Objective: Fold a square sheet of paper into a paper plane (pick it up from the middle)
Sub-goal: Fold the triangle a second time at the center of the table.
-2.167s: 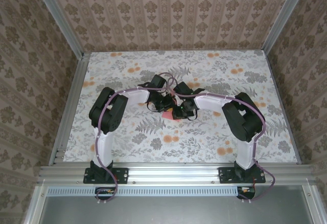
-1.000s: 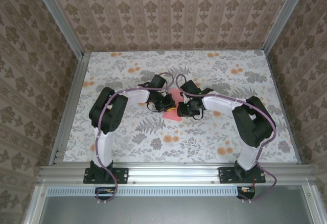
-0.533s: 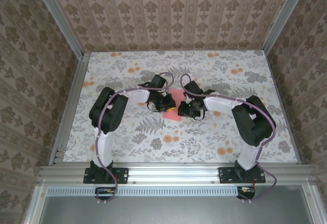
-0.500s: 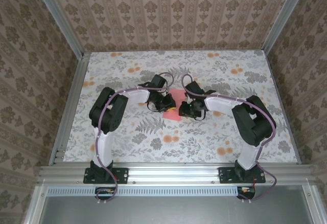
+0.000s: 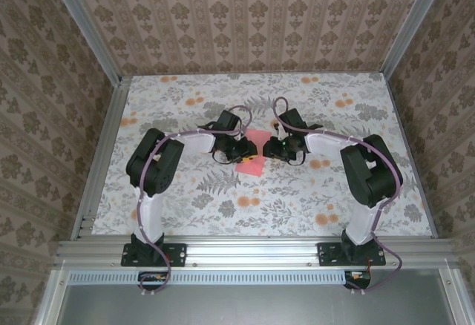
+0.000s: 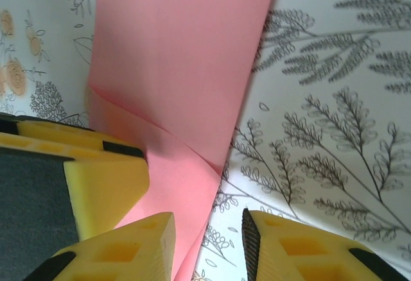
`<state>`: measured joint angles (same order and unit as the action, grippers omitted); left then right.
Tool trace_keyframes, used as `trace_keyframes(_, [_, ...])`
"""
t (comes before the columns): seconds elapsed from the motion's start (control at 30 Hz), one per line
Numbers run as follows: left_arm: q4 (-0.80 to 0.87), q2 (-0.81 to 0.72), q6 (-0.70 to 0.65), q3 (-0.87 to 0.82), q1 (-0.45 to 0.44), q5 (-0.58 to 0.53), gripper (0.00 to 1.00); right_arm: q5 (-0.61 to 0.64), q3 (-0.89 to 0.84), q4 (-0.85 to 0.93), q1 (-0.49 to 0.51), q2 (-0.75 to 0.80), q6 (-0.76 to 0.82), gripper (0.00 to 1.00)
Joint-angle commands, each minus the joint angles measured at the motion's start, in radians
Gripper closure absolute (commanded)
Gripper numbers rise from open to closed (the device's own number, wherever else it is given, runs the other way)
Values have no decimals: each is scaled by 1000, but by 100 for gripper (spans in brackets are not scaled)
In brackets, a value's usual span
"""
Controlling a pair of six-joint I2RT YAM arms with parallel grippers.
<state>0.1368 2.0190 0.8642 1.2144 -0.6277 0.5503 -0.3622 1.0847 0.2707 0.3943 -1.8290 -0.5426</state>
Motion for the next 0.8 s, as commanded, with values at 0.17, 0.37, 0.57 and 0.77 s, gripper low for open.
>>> trace_keyframes(0.17, [-13,-61,7,-76,11,-6,71,-130,63,21,-17,-79,146,64])
trace_keyframes(0.37, [-16,-91,-4,-108,19,-9,74,-170,63,16,-14,-89,153,68])
trace_keyframes(0.57, [-27,-92,-4,-112,20,-5,77,-171,72,33,-1,-108,157,69])
trace_keyframes(0.77, [-47,-128,-8,-122,20,5,73,-177,75,41,5,-109,162,69])
